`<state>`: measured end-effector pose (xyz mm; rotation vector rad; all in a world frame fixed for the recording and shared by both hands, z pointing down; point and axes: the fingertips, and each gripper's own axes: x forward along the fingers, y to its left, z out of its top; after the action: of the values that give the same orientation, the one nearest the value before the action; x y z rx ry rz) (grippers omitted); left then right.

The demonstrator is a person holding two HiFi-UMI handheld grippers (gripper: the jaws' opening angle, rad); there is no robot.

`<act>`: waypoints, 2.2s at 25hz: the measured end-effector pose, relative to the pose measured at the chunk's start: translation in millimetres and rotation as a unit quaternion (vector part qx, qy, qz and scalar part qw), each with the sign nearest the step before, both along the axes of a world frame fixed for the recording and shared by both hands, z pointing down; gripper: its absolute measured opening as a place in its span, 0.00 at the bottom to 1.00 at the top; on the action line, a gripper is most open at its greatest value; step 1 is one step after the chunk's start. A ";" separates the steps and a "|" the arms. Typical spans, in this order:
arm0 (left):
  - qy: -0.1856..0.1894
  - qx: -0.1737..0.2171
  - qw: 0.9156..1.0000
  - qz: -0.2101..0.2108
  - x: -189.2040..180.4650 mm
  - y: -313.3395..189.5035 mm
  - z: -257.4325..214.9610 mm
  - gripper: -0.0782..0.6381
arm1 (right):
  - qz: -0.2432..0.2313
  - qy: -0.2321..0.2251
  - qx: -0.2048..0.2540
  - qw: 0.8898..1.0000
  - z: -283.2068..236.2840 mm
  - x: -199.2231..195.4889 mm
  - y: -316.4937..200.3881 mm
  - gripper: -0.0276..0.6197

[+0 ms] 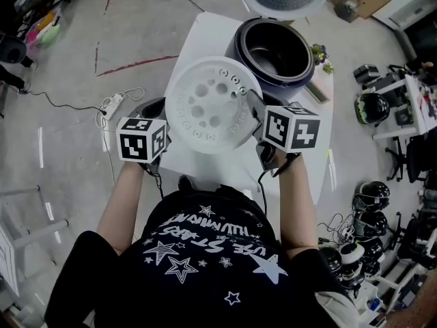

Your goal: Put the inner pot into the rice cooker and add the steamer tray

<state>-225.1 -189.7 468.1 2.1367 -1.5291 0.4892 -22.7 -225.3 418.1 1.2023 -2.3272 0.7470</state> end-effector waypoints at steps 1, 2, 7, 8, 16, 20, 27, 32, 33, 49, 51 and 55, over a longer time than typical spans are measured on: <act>0.000 0.006 1.000 -0.002 3.5 -1.5 -5.8 0.11 | -0.002 -0.001 0.007 1.000 -6.4 4.1 -2.3 0.13; -0.001 0.012 1.000 -0.004 6.5 -2.5 -11.4 0.11 | -0.004 -0.003 0.015 1.000 -12.7 8.1 -4.7 0.13; -0.002 0.037 0.999 -0.011 12.4 -3.0 -29.7 0.11 | -0.002 -0.009 0.049 0.999 -36.7 22.8 -16.4 0.13; -0.003 0.041 0.999 -0.012 15.2 -5.5 -33.2 0.11 | 0.000 -0.011 0.054 0.998 -41.6 28.2 -21.3 0.13; -0.014 0.060 0.998 -0.016 71.3 -47.8 -87.2 0.11 | 0.012 -0.014 0.074 0.997 -93.3 101.2 -85.0 0.13; -0.014 0.083 0.996 -0.014 70.1 -50.1 -91.7 0.11 | 0.019 -0.009 0.088 0.996 -91.2 104.2 -92.4 0.13; -0.015 0.106 0.994 -0.013 81.1 -63.1 -94.4 0.11 | 0.039 -0.008 0.094 0.995 -82.4 127.0 -116.7 0.13; -0.018 0.105 0.994 -0.015 114.0 -88.6 -101.7 0.11 | 0.051 -0.016 0.085 0.995 -83.2 165.3 -153.4 0.13; -0.019 0.103 0.994 -0.015 118.2 -92.8 -99.6 0.11 | 0.052 -0.017 0.082 0.995 -80.6 169.1 -160.5 0.13; -0.029 0.075 0.997 -0.018 129.1 -123.7 -75.3 0.11 | 0.063 -0.007 0.040 0.997 -29.6 166.8 -221.0 0.14; -0.031 0.071 0.997 -0.017 130.1 -124.8 -73.8 0.11 | 0.058 0.000 0.035 0.998 -25.2 163.8 -223.5 0.14; -0.034 0.065 0.997 -0.015 134.9 -126.0 -72.7 0.11 | 0.040 0.026 0.033 0.998 -19.9 161.8 -225.8 0.14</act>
<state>-90.2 -315.7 395.4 2.2112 -1.6711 0.4678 139.1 -451.1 398.2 1.3338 -2.2900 0.6612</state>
